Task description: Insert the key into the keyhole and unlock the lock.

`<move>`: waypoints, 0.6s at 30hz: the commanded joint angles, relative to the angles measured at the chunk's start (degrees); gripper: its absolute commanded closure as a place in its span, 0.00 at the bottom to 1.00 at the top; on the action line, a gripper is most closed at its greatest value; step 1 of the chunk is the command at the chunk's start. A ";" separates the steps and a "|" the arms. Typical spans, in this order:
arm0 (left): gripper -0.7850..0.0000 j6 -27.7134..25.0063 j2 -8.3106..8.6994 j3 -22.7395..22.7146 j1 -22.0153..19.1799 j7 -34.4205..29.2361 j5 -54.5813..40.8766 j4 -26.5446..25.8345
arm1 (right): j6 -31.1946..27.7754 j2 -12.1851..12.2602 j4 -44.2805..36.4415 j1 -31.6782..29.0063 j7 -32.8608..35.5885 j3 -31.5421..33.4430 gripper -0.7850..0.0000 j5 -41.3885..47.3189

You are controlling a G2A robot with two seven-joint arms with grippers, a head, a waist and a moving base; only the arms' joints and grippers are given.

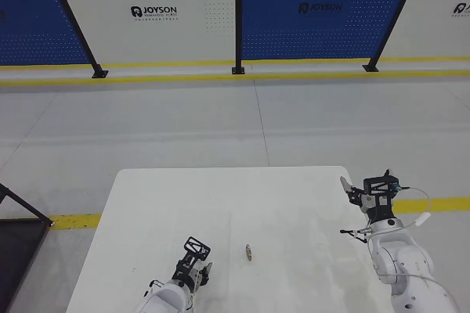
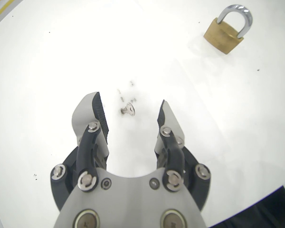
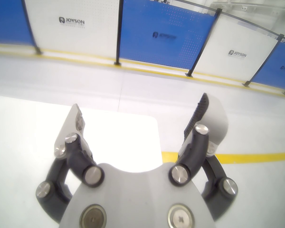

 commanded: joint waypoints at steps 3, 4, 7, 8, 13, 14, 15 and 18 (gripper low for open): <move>0.54 0.67 -0.14 0.71 -0.76 -0.57 0.77 1.05 | 0.00 0.00 0.00 0.00 0.00 0.00 0.00 0.00; 0.56 0.82 -0.17 0.94 -0.88 -0.62 1.17 1.28 | 0.00 0.00 0.00 0.00 0.00 0.00 0.00 0.00; 0.72 1.44 -0.23 1.26 -1.19 -0.69 1.97 1.63 | 0.00 0.00 0.00 0.00 0.00 0.00 0.00 0.00; 0.73 1.63 -0.28 1.42 -1.16 -0.65 1.78 1.74 | 0.00 0.00 0.00 0.00 0.00 0.00 0.00 0.00; 0.71 2.31 -0.36 1.40 -1.47 -0.48 1.88 2.33 | 0.00 0.00 0.00 0.00 0.00 0.00 0.00 0.00; 0.71 2.40 -0.37 1.48 -1.58 -0.43 2.27 2.47 | 0.00 0.00 0.00 0.00 0.00 0.00 0.00 0.00; 0.70 2.61 -0.38 1.52 -1.68 -0.40 2.54 2.68 | 0.00 0.00 0.00 0.00 0.00 0.00 0.00 0.00; 0.71 3.03 -0.46 1.81 -1.96 -0.29 3.06 3.18 | 0.00 0.00 0.00 0.00 0.00 0.00 0.00 0.00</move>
